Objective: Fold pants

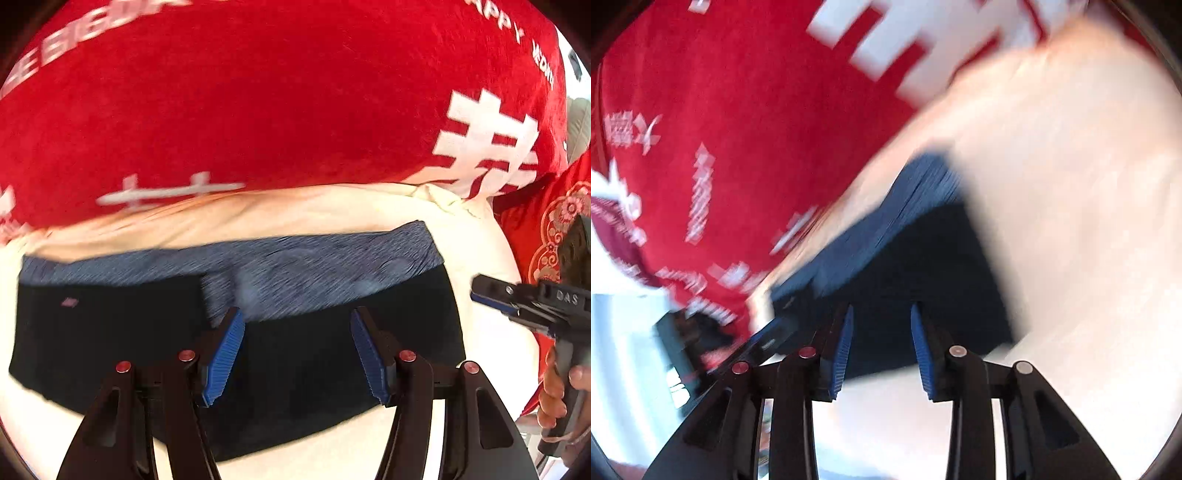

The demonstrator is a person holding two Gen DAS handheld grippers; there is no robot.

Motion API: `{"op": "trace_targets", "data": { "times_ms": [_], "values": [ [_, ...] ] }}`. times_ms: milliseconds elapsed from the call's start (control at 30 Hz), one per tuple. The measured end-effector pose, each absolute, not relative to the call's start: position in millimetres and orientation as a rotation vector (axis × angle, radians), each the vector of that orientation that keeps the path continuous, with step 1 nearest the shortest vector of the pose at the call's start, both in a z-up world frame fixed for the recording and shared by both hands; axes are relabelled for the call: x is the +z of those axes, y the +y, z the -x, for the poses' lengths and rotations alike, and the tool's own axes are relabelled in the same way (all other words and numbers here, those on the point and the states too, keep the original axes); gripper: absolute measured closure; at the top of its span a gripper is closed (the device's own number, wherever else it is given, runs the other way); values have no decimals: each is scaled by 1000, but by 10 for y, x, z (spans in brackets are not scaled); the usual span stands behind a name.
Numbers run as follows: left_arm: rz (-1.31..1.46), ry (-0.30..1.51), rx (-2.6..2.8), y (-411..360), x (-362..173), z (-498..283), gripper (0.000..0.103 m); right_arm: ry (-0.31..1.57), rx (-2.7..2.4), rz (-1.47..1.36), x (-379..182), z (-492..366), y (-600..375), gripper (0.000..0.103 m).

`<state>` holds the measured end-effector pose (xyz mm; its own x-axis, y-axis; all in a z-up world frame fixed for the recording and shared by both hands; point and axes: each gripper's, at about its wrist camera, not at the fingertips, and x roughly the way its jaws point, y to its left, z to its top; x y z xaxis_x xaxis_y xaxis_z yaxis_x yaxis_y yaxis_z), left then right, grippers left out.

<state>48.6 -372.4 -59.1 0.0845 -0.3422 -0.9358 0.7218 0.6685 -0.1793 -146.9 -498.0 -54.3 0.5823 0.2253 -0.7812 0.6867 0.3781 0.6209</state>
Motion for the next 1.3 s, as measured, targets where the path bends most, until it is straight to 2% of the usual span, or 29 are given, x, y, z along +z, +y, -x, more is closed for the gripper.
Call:
{"op": "trace_targets", "data": {
  "times_ms": [67, 100, 367, 533, 600, 633, 667, 767, 1000, 1033, 1067, 1133, 1200, 1233, 1300],
  "values": [
    [-397, 1252, -814, -3886, -715, -461, 42, 956, -374, -1158, -609, 1401, -5127, 77],
    [-424, 1247, -790, -3965, -800, -449, 42, 976, -377, -1117, -633, 1325, -5176, 78],
    [-504, 1282, -674, -3681, -1228, -431, 41, 1193, -311, -750, -880, 778, -4670, 79],
    [-441, 1323, -674, -3472, -1162, -478, 41, 1166, -322, -809, -848, 896, -4649, 79],
    [-435, 1337, -671, -3399, -1136, -485, 41, 1196, -312, -741, -791, 871, -4577, 79],
    [-440, 1344, -664, -3382, -1136, -484, 31, 1208, -314, -711, -789, 856, -4537, 79],
    [-449, 1356, -647, -3365, -1148, -487, 17, 1220, -315, -692, -772, 819, -4468, 78],
    [-419, 1377, -623, -3283, -1148, -502, 16, 1221, -320, -733, -743, 843, -4388, 70],
    [-423, 1396, -593, -3112, -1008, -398, 16, 1223, -304, -738, -545, 1019, -4260, 69],
    [-435, 1405, -586, -3111, -993, -379, 16, 1224, -299, -743, -511, 1080, -4265, 59],
    [-450, 1414, -577, -3105, -977, -350, 16, 1225, -294, -750, -494, 1116, -4250, 42],
    [-451, 1411, -575, -3179, -936, -228, 16, 1229, -295, -758, -461, 1215, -4222, 27],
    [-449, 1408, -571, -3247, -861, -116, 14, 1242, -285, -772, -452, 1334, -4212, 27],
    [-445, 1416, -569, -3282, -858, -69, 0, 1255, -288, -770, -462, 1368, -4202, 24],
    [-429, 1418, -562, -3265, -791, 18, 0, 1282, -296, -757, -490, 1444, -4177, 22]
  ]
}}
